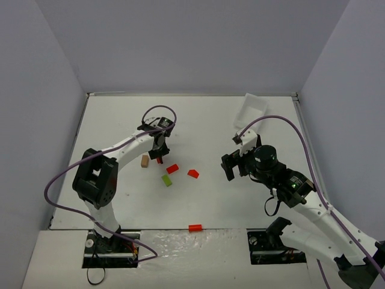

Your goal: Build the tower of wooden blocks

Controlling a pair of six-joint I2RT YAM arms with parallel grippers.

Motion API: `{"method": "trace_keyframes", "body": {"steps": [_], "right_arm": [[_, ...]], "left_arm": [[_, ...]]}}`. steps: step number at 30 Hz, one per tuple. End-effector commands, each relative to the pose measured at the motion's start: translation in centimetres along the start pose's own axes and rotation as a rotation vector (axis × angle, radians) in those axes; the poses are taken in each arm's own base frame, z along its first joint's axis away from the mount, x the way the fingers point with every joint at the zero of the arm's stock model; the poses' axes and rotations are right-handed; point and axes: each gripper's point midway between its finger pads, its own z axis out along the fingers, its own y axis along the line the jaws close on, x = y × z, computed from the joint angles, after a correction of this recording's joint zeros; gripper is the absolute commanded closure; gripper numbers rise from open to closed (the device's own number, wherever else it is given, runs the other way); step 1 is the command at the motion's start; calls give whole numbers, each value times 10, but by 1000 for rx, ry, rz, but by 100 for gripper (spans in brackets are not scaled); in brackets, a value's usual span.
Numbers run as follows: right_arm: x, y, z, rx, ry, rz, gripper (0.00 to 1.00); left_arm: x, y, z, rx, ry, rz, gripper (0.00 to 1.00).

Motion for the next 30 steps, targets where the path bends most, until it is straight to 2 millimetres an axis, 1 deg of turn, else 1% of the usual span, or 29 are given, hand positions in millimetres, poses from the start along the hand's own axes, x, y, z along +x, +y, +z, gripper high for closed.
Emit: {"method": "trace_keyframes", "body": {"steps": [1,3,7,9,10,11,13,14,17,23,30], "right_arm": [[-15,-5,3,20,-46,-4,0],[-15,-4,4,17,-43,-6,0],[-18,-1,7,3,-37,-6,0],[-18,-1,9,2,-32,-7,0],[-17,-1,10,1,-27,-8,0],[-17,0,12,-3,-23,-10,0],[-16,0,13,-4,-17,-9,0],[-16,1,14,-4,-15,-10,0],[-14,1,17,-6,-4,-11,0],[-12,0,20,4,8,-11,0],[-9,-2,23,14,24,-11,0]], "left_arm": [[-42,4,-55,76,-124,88,100],[-50,10,-68,90,-145,144,100],[-56,24,-82,142,-141,249,100],[-61,38,-81,146,-134,295,100],[-63,40,-83,157,-133,291,100],[-64,45,-82,172,-127,346,100],[-66,49,-83,182,-130,375,100],[-67,51,-83,178,-135,417,100],[-70,48,-82,206,-141,460,100],[-60,36,-70,276,-127,473,100],[-55,35,-55,281,-122,525,100]]}}
